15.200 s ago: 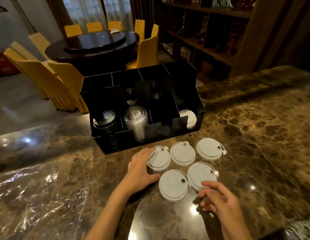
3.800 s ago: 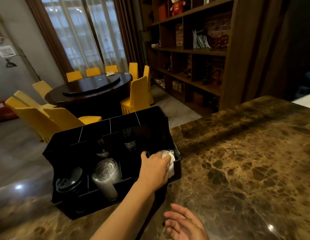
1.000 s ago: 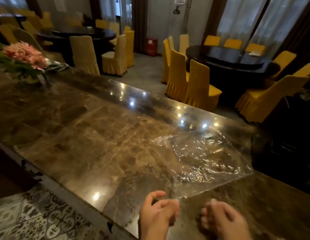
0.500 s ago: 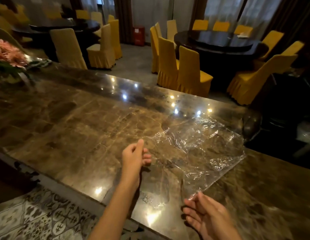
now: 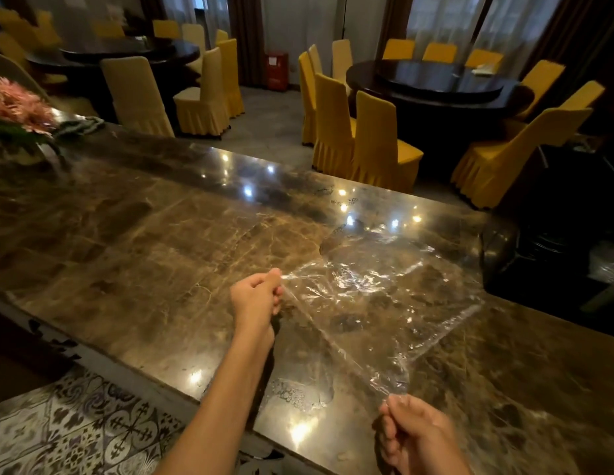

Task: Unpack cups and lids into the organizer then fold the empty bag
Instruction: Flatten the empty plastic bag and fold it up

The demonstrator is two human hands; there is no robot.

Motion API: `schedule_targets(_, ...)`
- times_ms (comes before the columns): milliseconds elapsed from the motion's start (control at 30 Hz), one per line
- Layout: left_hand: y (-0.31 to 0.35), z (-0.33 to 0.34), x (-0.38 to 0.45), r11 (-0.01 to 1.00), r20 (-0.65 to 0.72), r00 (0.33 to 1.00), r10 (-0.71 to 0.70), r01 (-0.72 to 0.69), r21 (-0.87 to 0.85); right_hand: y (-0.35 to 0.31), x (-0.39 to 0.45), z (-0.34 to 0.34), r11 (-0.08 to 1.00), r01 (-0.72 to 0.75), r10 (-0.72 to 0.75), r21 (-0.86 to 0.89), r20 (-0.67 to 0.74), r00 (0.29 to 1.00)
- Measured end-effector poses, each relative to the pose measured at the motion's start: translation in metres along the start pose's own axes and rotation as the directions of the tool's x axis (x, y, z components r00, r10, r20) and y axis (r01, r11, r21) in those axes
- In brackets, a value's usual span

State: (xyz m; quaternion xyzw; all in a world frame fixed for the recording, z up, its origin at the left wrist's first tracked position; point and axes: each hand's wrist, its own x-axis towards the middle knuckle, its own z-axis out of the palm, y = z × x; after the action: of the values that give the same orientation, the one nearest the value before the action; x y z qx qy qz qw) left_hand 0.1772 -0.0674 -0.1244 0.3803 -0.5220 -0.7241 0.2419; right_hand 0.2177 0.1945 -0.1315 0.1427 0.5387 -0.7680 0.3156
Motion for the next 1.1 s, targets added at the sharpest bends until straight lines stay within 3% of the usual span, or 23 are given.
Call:
schedule_targets(100,-0.012,-0.033,-0.017,0.995,-0.060,0.998,-0.012,0.007,-0.097,-0.007,0.000,-0.017,0.988,0.074,-0.078,-0.138,-0.025,0.997)
schedule_targets(200,-0.027,-0.056,-0.043,0.995,-0.023,0.995,-0.092,0.091,-0.042,-0.015,0.007,-0.035,0.948,0.146,-0.179,-0.281,-0.097,0.979)
schedule_targets(367,-0.026,-0.059,-0.063,0.978,0.160,0.968,-0.195,0.179,0.108,-0.028,0.013,-0.053,0.949,0.171,-0.222,-0.263,-0.177,0.959)
schedule_targets(567,-0.024,-0.039,-0.071,0.943,0.288,0.941,-0.177,0.078,0.324,-0.040,0.015,-0.067,0.946,0.187,-0.246,-0.266,-0.210,0.946)
schedule_targets(667,-0.035,-0.028,-0.078,0.949,0.272,0.948,-0.166,0.079,0.305,-0.047,0.017,-0.072,0.944,0.246,-0.306,-0.219,-0.306,0.902)
schedule_targets(733,-0.046,-0.018,-0.089,0.963,0.292,0.930,-0.223,0.163,0.214,-0.047,0.019,-0.069,0.963,0.263,-0.265,-0.058,-0.379,0.887)
schedule_targets(800,-0.057,-0.006,-0.100,0.952,0.317,0.897,-0.307,0.291,0.098,-0.041,0.018,-0.057,0.977,0.204,-0.173,0.059,-0.339,0.925)
schedule_targets(933,-0.075,0.019,-0.120,0.919,0.387,0.844,-0.371,0.393,0.024,-0.004,0.015,-0.024,0.998,0.020,-0.028,-0.065,-0.117,0.993)
schedule_targets(1100,-0.083,0.024,-0.130,0.914,0.349,0.848,-0.400,0.398,0.080,0.011,0.012,-0.022,0.996,0.074,-0.077,-0.040,-0.071,0.994)
